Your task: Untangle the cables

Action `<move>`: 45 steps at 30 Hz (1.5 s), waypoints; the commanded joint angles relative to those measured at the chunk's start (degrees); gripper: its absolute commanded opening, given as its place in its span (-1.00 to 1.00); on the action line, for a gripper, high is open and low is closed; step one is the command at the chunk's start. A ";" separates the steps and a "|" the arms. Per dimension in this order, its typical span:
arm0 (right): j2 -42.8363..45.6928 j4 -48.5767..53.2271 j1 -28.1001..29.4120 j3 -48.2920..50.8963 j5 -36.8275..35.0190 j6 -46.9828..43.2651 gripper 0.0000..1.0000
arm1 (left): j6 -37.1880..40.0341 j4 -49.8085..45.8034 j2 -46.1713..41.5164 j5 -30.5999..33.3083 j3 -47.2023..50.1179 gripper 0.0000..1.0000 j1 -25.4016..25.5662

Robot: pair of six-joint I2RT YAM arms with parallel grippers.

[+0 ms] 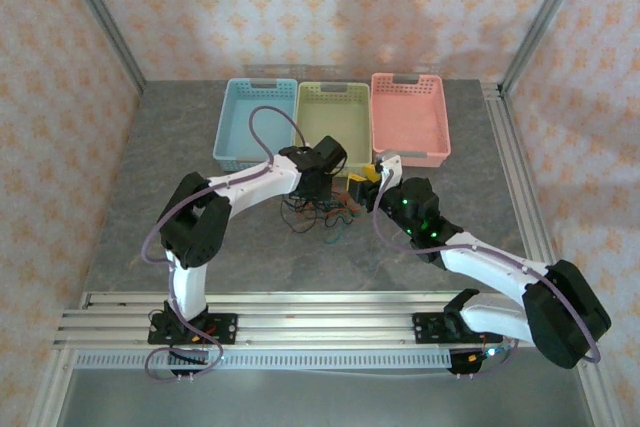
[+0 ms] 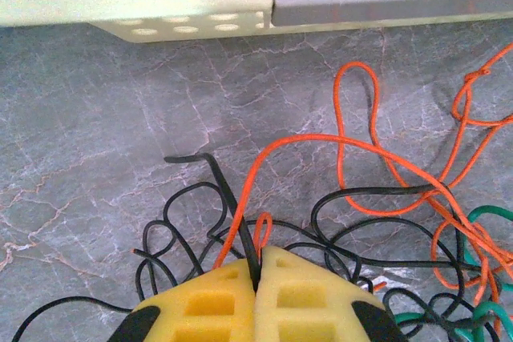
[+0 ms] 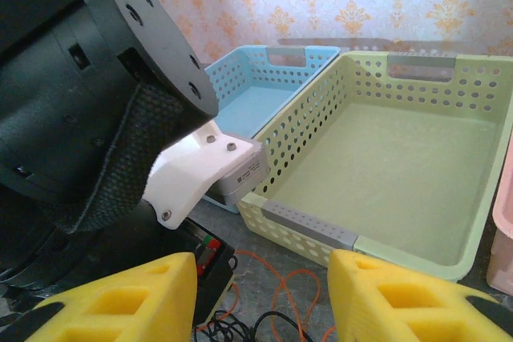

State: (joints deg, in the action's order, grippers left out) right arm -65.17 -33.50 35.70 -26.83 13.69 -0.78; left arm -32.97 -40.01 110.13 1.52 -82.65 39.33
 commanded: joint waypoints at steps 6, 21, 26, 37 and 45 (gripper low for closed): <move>-0.28 -1.21 0.42 -0.10 -0.33 -0.13 -0.07 | 6.01 2.35 -12.18 3.30 2.58 -1.00 2.65; 0.13 -2.90 2.00 0.67 0.46 -2.74 -0.08 | 22.68 13.51 -31.82 8.40 16.69 -1.00 13.00; 0.04 -5.60 2.34 1.43 4.88 -3.07 -0.02 | 24.78 18.32 -34.72 6.92 22.03 -1.00 13.07; 0.62 -2.11 3.08 -0.12 13.32 -4.39 0.05 | 24.14 18.73 -36.78 4.85 23.50 -1.00 13.11; -2.95 -2.67 3.71 -1.51 18.37 -3.89 0.06 | 23.87 18.95 -37.14 3.53 23.77 -1.00 13.14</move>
State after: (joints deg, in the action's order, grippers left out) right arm -67.40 -35.44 38.76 -26.26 28.91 -3.97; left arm -9.93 -22.44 74.11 5.93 -59.51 52.14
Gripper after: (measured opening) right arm 0.527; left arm 0.042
